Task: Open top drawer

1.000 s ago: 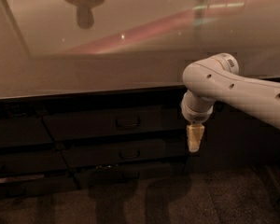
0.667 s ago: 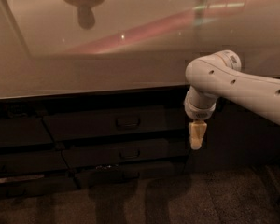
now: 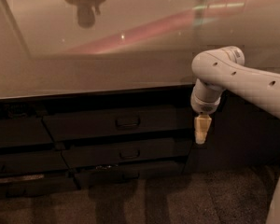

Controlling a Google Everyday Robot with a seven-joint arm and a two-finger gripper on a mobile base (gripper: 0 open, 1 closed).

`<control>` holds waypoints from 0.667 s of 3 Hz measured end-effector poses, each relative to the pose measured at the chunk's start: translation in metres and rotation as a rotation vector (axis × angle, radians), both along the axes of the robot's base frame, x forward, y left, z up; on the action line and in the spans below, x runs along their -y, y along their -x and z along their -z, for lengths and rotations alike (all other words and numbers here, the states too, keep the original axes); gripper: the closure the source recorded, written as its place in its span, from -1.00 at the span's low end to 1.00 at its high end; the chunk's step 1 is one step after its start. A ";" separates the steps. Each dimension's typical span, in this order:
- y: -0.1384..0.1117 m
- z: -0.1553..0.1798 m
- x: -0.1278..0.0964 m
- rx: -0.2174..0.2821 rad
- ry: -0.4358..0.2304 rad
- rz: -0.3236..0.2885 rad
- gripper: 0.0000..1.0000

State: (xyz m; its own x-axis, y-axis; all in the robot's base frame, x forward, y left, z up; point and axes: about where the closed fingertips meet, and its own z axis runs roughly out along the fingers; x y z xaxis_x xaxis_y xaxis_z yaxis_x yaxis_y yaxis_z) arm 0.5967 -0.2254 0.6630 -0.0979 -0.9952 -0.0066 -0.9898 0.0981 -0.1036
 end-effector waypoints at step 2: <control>0.000 0.000 0.000 0.000 0.000 0.000 -0.65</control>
Offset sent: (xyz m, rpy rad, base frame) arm 0.0000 0.0000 0.0000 0.0000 0.0000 0.0000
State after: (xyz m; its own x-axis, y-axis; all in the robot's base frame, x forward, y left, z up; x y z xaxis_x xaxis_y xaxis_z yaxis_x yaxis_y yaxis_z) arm 0.5967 -0.2254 0.6629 -0.0979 -0.9952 -0.0066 -0.9898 0.0981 -0.1035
